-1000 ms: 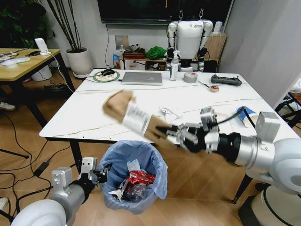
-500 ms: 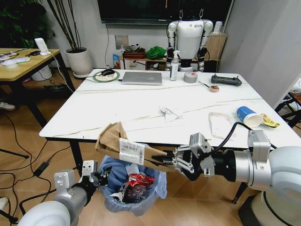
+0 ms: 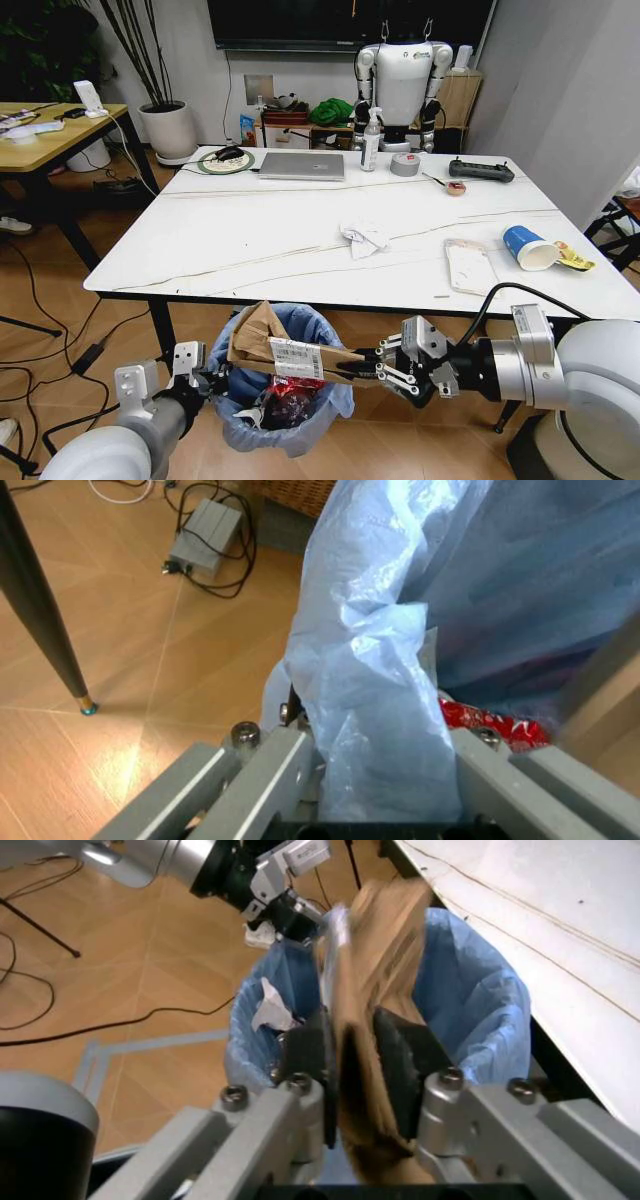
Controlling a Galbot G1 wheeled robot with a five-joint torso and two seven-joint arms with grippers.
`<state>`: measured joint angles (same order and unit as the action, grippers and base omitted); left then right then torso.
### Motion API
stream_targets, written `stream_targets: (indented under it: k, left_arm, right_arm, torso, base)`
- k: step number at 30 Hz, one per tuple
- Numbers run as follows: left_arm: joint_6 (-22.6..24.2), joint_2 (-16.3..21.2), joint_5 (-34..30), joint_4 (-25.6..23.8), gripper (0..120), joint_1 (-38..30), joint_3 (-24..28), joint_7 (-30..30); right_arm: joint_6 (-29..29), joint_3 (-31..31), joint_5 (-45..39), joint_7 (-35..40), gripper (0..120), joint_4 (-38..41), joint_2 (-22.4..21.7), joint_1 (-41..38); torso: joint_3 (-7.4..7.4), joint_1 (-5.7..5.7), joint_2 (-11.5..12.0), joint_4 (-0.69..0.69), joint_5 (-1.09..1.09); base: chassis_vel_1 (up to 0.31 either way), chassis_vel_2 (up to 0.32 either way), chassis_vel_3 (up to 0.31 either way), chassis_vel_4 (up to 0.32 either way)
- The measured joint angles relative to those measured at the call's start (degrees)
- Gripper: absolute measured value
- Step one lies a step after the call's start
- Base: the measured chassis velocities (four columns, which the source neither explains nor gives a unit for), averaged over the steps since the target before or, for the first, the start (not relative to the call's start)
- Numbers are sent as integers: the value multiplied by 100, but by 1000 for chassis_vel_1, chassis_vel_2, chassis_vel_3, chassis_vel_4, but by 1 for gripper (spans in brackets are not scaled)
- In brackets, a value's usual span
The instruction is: Pick up the trash bin and place the trash from the table into it.
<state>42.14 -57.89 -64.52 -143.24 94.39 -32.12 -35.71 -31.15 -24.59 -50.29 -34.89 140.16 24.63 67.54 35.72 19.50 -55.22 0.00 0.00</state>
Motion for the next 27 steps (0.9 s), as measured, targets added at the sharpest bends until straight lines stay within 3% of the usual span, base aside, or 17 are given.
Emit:
stream_targets:
  k: [6,9,11,13,17,23,27]
  left_arm:
    - [0,22,-15,0,2,-11,18,47]
    - [0,23,-6,0,2,4,32,102]
    - [0,23,-5,0,2,6,34,105]
    - [0,22,11,0,2,26,60,122]
    - [0,32,69,4,2,35,160,178]
    - [0,82,164,79,2,6,382,194]
    - [0,165,175,96,2,-19,460,195]
  right_arm:
    - [2,-18,-74,170,39,35,78,20]
    - [-22,-50,-565,1038,53,53,264,-181]
    - [-30,-56,-669,1217,54,56,300,-222]
    - [-76,-50,-1251,2483,67,63,538,-418]
    - [-116,-20,-1955,4140,81,-160,924,-609]
    - [-78,109,-2175,5191,99,-916,1549,-978]
    - [-112,211,-2129,5341,100,-1282,1722,-1223]
  torso:
    - [0,0,0,0,0]
    - [0,0,0,0,0]
    - [0,0,0,0,0]
    - [0,0,0,1,-1]
    - [0,0,0,0,0]
    - [1,0,0,1,1]
    - [1,0,0,0,0]
  base:
    - [0,0,0,0]
    - [0,0,0,0]
    - [0,0,0,0]
    - [0,0,0,0]
    - [0,0,0,0]
    - [0,0,0,0]
    - [0,0,0,0]
